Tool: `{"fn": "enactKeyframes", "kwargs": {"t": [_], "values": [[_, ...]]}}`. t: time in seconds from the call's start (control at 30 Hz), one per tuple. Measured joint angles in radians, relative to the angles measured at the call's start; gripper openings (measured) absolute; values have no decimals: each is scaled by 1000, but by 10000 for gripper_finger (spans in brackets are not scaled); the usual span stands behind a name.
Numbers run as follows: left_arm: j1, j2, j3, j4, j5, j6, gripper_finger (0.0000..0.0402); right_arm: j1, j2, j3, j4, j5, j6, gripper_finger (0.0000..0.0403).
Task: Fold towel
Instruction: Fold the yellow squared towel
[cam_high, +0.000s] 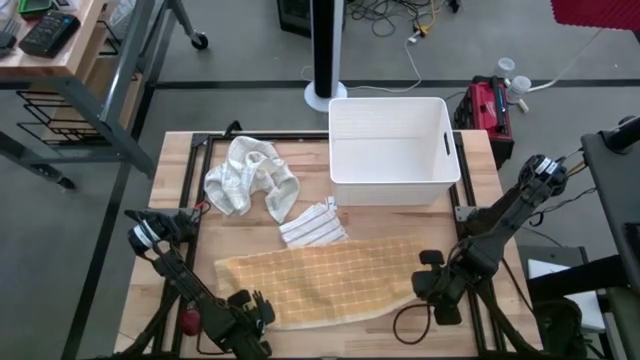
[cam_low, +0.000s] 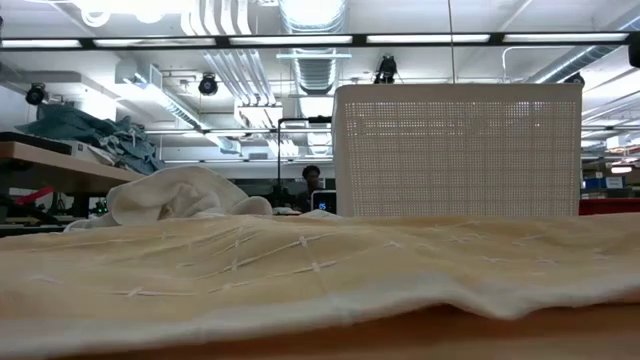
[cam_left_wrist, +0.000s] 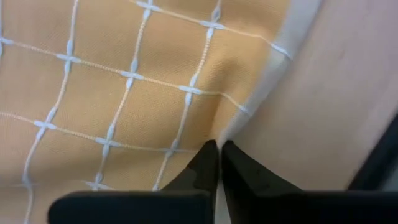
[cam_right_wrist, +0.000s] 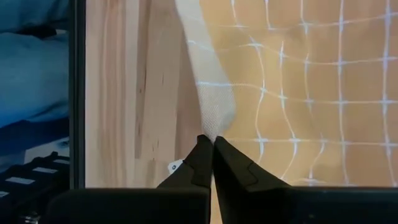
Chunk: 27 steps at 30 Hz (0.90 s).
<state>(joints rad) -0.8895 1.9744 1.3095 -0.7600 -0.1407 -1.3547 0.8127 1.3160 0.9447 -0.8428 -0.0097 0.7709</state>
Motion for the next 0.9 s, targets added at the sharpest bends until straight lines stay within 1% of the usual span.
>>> {"fn": "enactKeyframes", "kwargs": {"t": [0.13,0.23,0.57,0.8,0.9], "values": [[-5,1,51,-3,46,10,3,0,-18,0,-52,-17,20,0],[-12,1,64,-17,77,3,1,1,-20,0,-107,-14,40,0],[-16,-3,68,17,82,-24,1,5,-18,0,-128,21,33,0],[-17,-5,68,39,82,-42,32,0,-20,1,-129,36,23,0],[-17,-5,68,51,83,-42,42,-2,-20,21,-140,38,18,0]]}}
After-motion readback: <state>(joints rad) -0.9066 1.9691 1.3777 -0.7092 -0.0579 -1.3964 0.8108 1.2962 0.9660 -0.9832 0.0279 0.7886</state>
